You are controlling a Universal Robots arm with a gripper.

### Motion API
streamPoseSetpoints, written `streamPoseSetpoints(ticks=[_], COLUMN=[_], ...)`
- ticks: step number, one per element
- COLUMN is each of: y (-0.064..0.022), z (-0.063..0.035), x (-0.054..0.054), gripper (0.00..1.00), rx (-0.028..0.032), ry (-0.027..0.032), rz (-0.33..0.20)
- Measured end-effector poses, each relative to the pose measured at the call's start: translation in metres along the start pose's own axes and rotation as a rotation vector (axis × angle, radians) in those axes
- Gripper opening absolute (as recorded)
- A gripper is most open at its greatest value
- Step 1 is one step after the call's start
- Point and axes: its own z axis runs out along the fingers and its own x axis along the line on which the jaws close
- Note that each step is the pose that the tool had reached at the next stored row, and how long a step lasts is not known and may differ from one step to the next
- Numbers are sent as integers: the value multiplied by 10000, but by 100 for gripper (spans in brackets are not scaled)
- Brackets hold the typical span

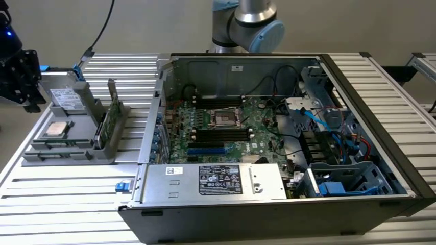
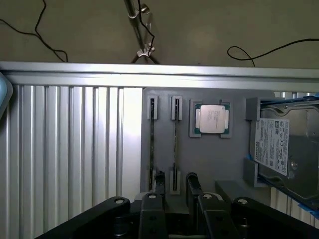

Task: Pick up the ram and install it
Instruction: 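Pick up the ram and move it above insertion slot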

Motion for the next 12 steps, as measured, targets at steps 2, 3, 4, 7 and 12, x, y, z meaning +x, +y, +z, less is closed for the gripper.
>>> streamPoseSetpoints(ticks=[2, 3, 4, 7, 12], y=[6, 10, 14, 27, 43], z=[36, 55, 74, 128, 219], x=[5, 7, 10, 20, 55], gripper=[31, 31, 31, 31, 31], rx=[0, 0, 0, 0, -2], ry=[0, 0, 1, 1, 2], rz=[1, 0, -1, 0, -3])
